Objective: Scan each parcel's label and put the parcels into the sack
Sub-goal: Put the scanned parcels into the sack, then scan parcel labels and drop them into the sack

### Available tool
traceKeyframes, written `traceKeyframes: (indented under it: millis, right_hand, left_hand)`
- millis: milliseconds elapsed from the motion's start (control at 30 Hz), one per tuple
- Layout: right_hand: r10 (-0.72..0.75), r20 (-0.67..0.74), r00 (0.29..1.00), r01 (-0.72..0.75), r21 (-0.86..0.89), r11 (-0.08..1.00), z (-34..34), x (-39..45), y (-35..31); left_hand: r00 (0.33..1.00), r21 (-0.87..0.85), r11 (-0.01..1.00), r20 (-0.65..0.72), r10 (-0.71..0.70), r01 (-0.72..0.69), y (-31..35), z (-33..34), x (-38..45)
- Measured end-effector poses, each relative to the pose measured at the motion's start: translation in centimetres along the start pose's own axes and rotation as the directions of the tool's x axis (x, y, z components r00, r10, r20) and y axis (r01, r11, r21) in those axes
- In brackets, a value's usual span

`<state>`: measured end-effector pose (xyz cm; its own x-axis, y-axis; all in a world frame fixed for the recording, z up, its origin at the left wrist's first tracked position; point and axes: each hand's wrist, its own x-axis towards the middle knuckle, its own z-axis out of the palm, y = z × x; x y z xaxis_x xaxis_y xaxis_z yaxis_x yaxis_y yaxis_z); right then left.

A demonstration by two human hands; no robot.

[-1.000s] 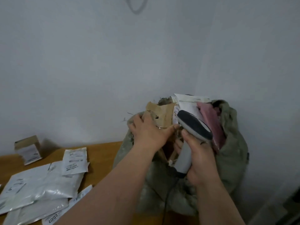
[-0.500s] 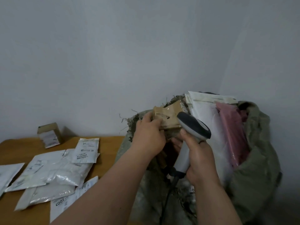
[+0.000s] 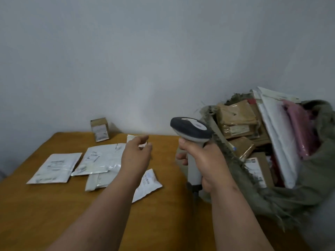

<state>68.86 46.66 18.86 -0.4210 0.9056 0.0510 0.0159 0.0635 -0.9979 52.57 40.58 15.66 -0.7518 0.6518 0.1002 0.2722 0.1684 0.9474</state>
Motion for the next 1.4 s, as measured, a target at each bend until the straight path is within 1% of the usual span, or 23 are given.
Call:
traceKeyframes:
  millis: [100, 233, 333, 467, 600, 700, 900, 1000, 1067, 1167, 1267, 1333, 1400]
  right_hand:
    - [0.032, -0.017, 0.999, -0.033, -0.033, 0.999, 5.2, -1.9, 1.3]
    - [0.089, -0.061, 0.994, -0.093, -0.071, 0.993, 10.4, -3.5, 3.2]
    - [0.149, -0.063, 0.987, -0.153, -0.075, 0.985, 13.0, -3.4, 4.4]
    - [0.255, -0.042, 0.966, -0.257, -0.087, 0.962, 15.3, -2.1, 7.2]
    - [0.397, -0.071, 0.915, -0.401, -0.064, 0.914, 15.7, -0.6, 11.8]
    - [0.523, -0.104, 0.846, -0.528, -0.028, 0.849, 15.0, 1.3, 15.5]
    - [0.727, -0.119, 0.676, -0.73, 0.028, 0.683, 14.2, 5.6, 21.1]
    - [0.829, -0.084, 0.554, -0.816, 0.145, 0.56, 14.3, 7.2, 23.2]
    - [0.866, -0.05, 0.497, -0.843, 0.209, 0.496, 14.6, 7.9, 24.2]
    - [0.882, -0.019, 0.471, -0.841, 0.292, 0.456, 15.3, 8.4, 25.3]
    - [0.877, -0.011, 0.481, -0.815, 0.363, 0.452, 16.2, 8.7, 25.8]
    - [0.868, -0.054, 0.494, -0.793, 0.381, 0.475, 16.6, 8.7, 26.0]
    - [0.844, -0.148, 0.515, -0.756, 0.385, 0.529, 16.5, 8.2, 25.9]
  left_hand:
    - [0.988, -0.034, 0.987, 0.023, -0.154, 0.154, -4.6, -5.6, -1.3]
    - [0.957, -0.038, 0.957, 0.051, -0.287, 0.289, -9.4, -11.1, -2.6]
    - [0.934, -0.015, 0.937, 0.076, -0.348, 0.35, -11.8, -13.4, -2.8]
    - [0.9, 0.001, 0.905, 0.108, -0.423, 0.426, -14.6, -14.5, -1.9]
    - [0.841, 0.071, 0.856, 0.162, -0.516, 0.512, -17.5, -13.3, -0.3]
    - [0.789, 0.111, 0.815, 0.207, -0.578, 0.568, -19.5, -10.9, 1.3]
    - [0.699, 0.111, 0.749, 0.292, -0.652, 0.653, -22.9, -5.5, 4.8]
    - [0.654, 0.102, 0.702, 0.292, -0.698, 0.705, -24.6, -3.8, 6.0]
    - [0.648, 0.139, 0.702, 0.293, -0.702, 0.698, -25.6, -3.1, 6.2]
    - [0.65, 0.177, 0.711, 0.3, -0.698, 0.681, -26.5, -2.6, 6.3]
    - [0.621, 0.176, 0.678, 0.287, -0.729, 0.714, -27.2, -2.6, 7.1]
    - [0.589, 0.171, 0.648, 0.295, -0.753, 0.742, -27.5, -2.9, 7.7]
    - [0.533, 0.19, 0.605, 0.322, -0.783, 0.773, -27.4, -3.5, 7.8]
